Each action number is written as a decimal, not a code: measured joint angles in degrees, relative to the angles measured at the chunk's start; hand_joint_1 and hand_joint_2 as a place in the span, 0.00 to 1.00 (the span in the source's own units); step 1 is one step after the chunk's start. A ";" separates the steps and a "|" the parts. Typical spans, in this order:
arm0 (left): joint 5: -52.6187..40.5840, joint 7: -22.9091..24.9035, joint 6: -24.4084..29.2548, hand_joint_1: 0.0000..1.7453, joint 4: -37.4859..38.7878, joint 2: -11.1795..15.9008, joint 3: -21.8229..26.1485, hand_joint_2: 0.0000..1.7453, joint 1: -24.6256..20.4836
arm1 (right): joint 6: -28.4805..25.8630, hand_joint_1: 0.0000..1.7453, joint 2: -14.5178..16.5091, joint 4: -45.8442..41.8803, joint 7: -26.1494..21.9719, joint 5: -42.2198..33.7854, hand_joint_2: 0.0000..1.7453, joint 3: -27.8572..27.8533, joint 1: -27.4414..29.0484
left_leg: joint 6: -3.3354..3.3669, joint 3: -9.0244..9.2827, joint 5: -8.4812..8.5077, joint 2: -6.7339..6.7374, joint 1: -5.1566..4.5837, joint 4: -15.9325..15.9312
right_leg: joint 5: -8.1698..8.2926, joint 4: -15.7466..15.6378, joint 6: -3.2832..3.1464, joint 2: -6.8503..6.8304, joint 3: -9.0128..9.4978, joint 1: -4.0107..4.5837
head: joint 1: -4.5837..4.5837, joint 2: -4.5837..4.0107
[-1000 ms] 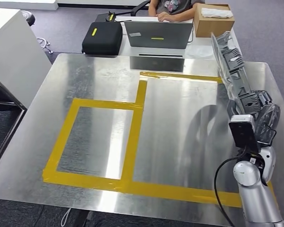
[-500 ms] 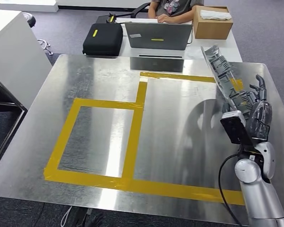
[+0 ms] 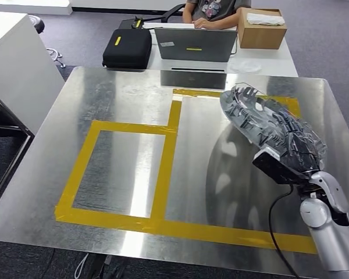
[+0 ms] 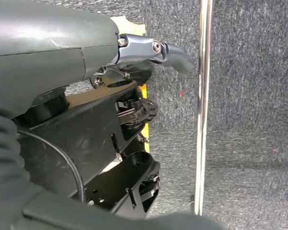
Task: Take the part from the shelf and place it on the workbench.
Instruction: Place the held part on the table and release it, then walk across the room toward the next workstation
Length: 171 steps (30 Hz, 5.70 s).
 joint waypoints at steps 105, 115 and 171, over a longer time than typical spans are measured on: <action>3.62 -0.33 1.53 0.00 0.01 -0.33 0.16 0.00 3.49 | -16.81 0.00 11.49 -33.45 -22.71 -25.07 0.00 7.22 30.15 | -1.28 -1.26 -5.80 0.10 1.19 6.67 | -0.65 -0.29 -0.34 0.13 1.69 -0.70 | 0.18 0.00; 4.22 -0.50 1.54 0.00 0.01 -0.07 0.17 0.00 3.39 | -18.66 0.00 11.63 -33.65 -22.49 -26.12 0.00 8.75 30.52 | -0.06 8.99 -5.84 0.05 0.83 -2.18 | 2.94 -0.39 0.28 -0.01 -1.60 -0.09 | 0.09 0.00; 5.60 -0.92 1.53 0.00 0.01 -0.11 0.57 0.00 4.01 | -21.92 0.00 11.63 -34.53 -22.15 -27.16 0.00 9.53 31.21 | -2.43 -2.78 -6.93 0.55 1.70 15.42 | -0.45 -2.39 -0.66 -0.62 3.43 -0.14 | 0.20 -0.01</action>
